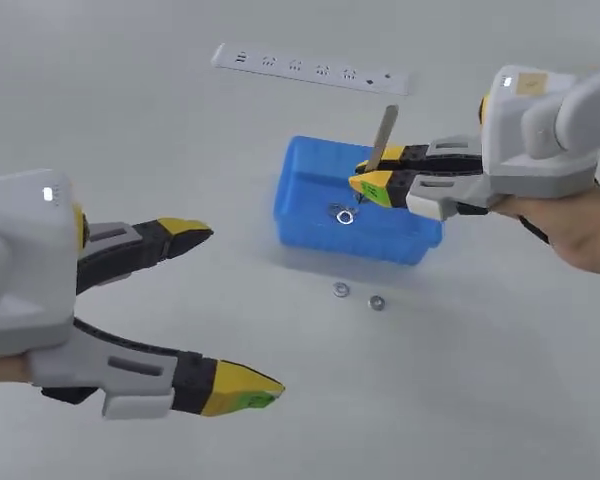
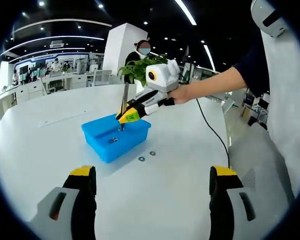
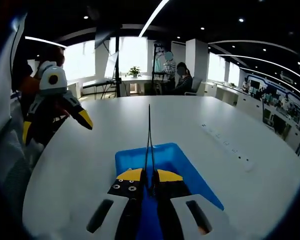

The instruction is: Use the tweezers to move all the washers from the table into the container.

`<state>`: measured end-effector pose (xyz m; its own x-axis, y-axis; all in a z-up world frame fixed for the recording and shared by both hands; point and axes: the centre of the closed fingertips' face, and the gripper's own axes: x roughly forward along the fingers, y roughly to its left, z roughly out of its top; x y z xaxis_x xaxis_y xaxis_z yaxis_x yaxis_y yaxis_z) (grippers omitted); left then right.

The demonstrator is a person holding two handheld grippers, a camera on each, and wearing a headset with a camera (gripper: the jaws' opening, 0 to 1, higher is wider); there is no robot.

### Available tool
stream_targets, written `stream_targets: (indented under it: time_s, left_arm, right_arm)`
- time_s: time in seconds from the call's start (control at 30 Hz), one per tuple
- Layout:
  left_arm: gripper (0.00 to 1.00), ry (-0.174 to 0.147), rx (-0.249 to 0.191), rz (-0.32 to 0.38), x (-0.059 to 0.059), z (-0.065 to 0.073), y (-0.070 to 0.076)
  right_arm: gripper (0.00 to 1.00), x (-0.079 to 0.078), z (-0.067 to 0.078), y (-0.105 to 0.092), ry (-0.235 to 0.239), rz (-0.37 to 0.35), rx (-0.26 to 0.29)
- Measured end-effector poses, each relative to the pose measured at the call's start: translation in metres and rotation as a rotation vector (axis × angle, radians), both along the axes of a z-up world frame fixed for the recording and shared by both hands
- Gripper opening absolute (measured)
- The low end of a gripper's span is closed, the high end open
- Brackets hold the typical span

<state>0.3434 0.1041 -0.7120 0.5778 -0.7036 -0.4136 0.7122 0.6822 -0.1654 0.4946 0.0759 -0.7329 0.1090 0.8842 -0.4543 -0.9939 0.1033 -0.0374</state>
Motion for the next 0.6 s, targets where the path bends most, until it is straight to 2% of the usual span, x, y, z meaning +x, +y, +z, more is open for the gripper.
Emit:
stream_targets:
  time_s: [0.2, 0.6]
  left_arm:
    - [0.99, -0.009, 0.010, 0.039, 0.006, 0.001, 0.009]
    - [0.99, -0.006, 0.017, 0.046, 0.007, 0.001, 0.010]
  right_arm:
    - [0.09, 0.001, -0.015, -0.001, 0.014, -0.009, -0.029]
    - [0.10, -0.003, -0.026, -0.002, 0.027, 0.002, -0.063]
